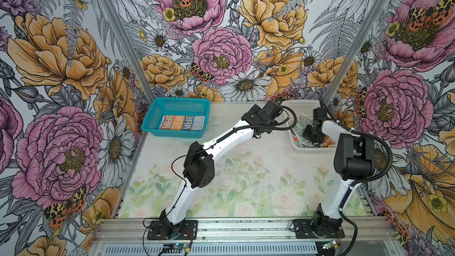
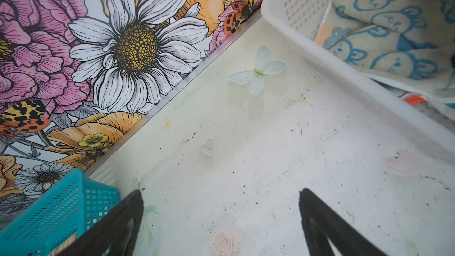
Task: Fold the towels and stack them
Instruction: 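Grasp the bunny-print towel in the white basket with the right gripper and lift it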
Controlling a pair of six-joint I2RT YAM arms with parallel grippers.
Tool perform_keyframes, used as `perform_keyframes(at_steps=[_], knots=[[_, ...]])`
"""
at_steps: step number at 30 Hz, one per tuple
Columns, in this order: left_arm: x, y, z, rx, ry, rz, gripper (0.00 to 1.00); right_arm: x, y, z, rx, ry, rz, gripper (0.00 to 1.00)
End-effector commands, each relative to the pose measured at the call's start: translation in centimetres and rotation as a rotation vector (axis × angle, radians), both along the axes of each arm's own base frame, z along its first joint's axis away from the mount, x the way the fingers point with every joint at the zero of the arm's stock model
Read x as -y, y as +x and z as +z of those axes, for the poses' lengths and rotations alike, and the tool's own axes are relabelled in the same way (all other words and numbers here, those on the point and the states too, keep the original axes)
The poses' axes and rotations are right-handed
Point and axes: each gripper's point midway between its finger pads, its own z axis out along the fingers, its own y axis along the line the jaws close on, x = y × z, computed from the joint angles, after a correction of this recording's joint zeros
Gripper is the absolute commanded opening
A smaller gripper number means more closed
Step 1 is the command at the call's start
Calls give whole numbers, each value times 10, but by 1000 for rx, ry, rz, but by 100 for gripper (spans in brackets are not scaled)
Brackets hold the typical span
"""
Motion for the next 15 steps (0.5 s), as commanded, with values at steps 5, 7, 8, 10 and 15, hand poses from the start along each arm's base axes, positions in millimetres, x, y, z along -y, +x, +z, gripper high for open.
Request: perform_keyframes(at_steps=[5,7,8,10,15], knots=[[3,-7,20,-21,-128,-15,99,-15,13,96,230,-4,62,0],[-1,-14,26,-28,-150,-15,99,-23,10,122,280,-10,84,0],[-5,-17,28,-27,-154,-3,99,-28,9,137,307,-15,100,0],[-15,-22,32,-30,-164,21,99,-44,7,164,353,-19,142,0],[-46,-40,58,4,-265,71,99,-114,0,229,456,4,309,0]])
